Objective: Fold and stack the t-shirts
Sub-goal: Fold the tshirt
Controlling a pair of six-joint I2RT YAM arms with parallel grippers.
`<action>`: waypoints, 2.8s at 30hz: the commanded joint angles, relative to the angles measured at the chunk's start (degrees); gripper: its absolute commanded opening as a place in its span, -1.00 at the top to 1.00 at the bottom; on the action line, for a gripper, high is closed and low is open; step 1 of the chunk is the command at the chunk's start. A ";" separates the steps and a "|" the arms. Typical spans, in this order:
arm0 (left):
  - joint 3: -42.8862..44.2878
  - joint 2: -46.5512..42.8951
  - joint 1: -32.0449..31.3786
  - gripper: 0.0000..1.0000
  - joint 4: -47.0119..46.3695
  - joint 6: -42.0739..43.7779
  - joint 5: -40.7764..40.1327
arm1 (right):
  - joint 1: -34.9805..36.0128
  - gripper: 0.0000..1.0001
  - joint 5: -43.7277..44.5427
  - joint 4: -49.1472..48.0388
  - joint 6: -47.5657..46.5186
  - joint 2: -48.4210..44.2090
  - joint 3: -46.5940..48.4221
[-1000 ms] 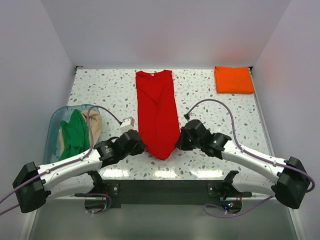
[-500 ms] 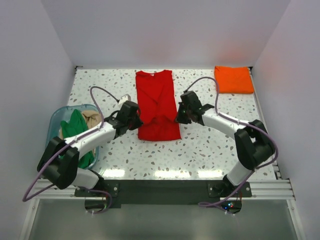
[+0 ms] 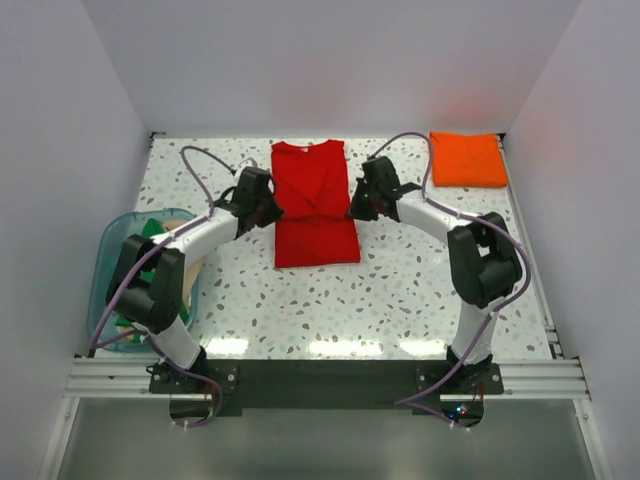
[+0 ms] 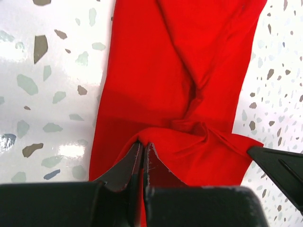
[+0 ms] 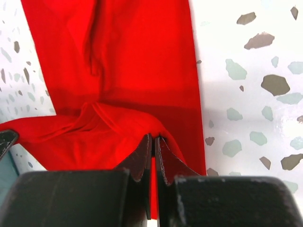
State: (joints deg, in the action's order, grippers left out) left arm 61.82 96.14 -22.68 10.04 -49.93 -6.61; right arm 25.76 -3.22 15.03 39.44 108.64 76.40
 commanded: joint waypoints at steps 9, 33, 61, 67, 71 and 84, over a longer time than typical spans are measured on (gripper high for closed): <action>6.38 4.49 4.48 1.00 -2.75 1.50 3.79 | -3.52 1.00 -3.10 -1.84 -0.59 2.01 6.56; 10.08 11.01 9.05 -0.02 -8.54 5.19 9.95 | -8.01 0.64 -9.96 -2.72 -1.30 11.51 16.15; -10.31 8.36 -3.95 1.00 -23.40 -2.62 10.74 | 3.86 0.68 -5.74 1.31 -8.77 21.60 27.73; -15.23 7.84 -4.74 1.00 -24.19 -3.68 9.16 | 3.42 0.66 -5.56 0.89 -8.86 27.06 32.75; -17.87 7.92 -5.10 1.00 -24.28 -3.86 8.55 | 2.89 0.57 -8.99 -3.32 -8.50 28.91 33.73; -24.38 4.15 -5.10 1.00 -25.51 -3.68 8.63 | 2.45 0.08 -5.14 -9.49 -12.10 17.06 24.86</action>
State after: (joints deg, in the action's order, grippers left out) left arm 40.18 100.51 -27.18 -22.00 -54.78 2.76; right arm 29.19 -12.34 9.43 30.22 133.43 103.09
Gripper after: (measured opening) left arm 0.013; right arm 0.449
